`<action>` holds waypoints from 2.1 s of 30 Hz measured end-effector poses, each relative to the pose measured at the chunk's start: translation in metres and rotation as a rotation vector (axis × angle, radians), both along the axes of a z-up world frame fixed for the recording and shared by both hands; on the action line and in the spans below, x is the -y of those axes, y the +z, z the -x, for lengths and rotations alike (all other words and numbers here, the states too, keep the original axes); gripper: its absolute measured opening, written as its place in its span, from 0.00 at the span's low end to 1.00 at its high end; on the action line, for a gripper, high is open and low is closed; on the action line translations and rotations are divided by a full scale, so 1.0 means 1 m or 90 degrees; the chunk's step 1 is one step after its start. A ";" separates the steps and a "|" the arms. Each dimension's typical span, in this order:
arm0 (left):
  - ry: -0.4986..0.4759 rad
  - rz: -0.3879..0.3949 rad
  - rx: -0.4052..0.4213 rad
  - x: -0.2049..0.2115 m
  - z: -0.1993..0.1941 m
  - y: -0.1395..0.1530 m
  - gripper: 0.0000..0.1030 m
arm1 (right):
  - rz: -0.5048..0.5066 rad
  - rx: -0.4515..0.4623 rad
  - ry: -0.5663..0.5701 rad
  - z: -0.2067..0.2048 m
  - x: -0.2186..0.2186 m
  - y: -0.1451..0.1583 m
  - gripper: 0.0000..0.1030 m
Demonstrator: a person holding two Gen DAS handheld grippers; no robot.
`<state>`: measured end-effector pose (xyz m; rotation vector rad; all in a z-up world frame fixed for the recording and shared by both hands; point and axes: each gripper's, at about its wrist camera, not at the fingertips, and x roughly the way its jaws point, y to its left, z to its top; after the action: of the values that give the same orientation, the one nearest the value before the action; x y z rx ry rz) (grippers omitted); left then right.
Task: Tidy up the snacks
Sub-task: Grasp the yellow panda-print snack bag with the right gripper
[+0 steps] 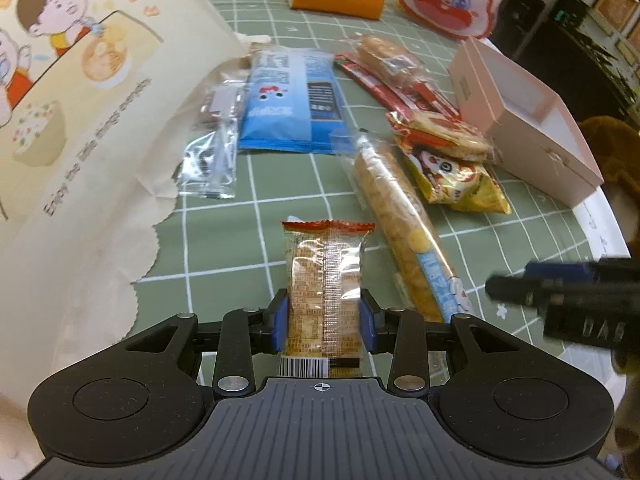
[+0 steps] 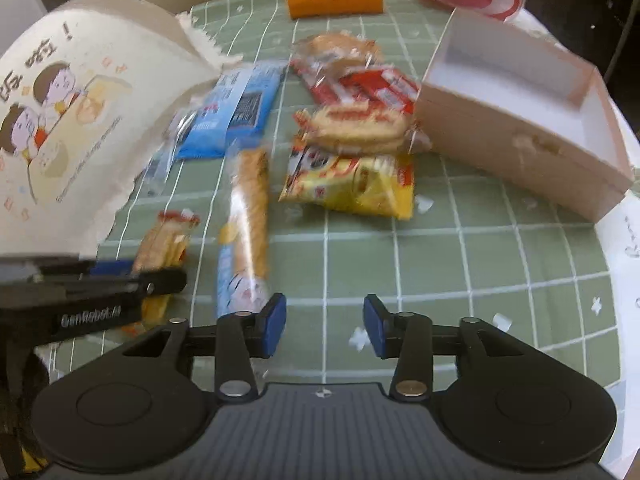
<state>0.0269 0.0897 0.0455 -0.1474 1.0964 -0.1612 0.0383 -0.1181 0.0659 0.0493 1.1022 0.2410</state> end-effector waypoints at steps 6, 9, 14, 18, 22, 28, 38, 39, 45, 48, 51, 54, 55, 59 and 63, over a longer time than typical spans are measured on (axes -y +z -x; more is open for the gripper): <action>0.041 0.008 0.000 -0.004 0.000 0.002 0.39 | 0.039 0.075 0.010 -0.033 -0.012 0.012 0.67; 0.061 0.003 -0.004 0.000 0.001 0.003 0.39 | 0.040 0.081 -0.003 -0.058 -0.016 0.011 0.67; 0.079 -0.019 -0.007 0.012 0.006 0.010 0.39 | 0.045 0.088 0.018 -0.092 -0.021 -0.004 0.68; 0.096 -0.043 -0.013 0.019 0.008 0.014 0.39 | 0.054 0.093 0.064 -0.110 -0.024 -0.013 0.71; 0.109 -0.053 -0.011 0.022 0.011 0.020 0.39 | 0.016 0.068 0.096 -0.111 -0.020 -0.016 0.44; 0.086 -0.057 -0.021 0.036 0.010 0.019 0.39 | -0.047 0.038 0.141 -0.087 -0.006 -0.010 0.23; 0.051 -0.051 -0.021 0.036 0.007 0.014 0.39 | -0.039 0.035 0.100 -0.035 0.041 -0.012 0.62; 0.051 -0.051 -0.021 0.035 0.007 0.014 0.39 | -0.050 0.028 0.083 -0.034 0.043 -0.013 0.62; 0.039 -0.051 -0.024 0.027 0.008 0.016 0.39 | -0.039 0.027 0.094 -0.034 0.018 -0.016 0.67; 0.035 -0.052 -0.022 0.024 0.009 0.018 0.39 | -0.005 0.035 0.100 -0.034 0.010 -0.020 0.68; 0.033 -0.048 -0.026 0.021 0.009 0.017 0.39 | -0.028 0.029 0.099 -0.029 0.016 -0.017 0.68; 0.028 -0.045 -0.027 0.022 0.010 0.016 0.39 | -0.046 0.024 0.120 -0.019 0.025 -0.015 0.68; 0.026 -0.042 -0.027 0.022 0.011 0.016 0.39 | -0.048 0.026 0.127 -0.017 0.028 -0.014 0.68; 0.019 -0.042 -0.033 0.025 0.016 0.015 0.39 | -0.017 0.025 0.112 -0.019 0.034 -0.020 0.69; 0.007 -0.047 -0.044 0.028 0.023 0.013 0.39 | -0.038 0.007 0.096 -0.026 0.025 -0.027 0.69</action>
<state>0.0037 0.0620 0.0586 -0.0938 1.1692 -0.1059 0.0648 -0.1435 0.0386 0.0180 1.0886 0.4087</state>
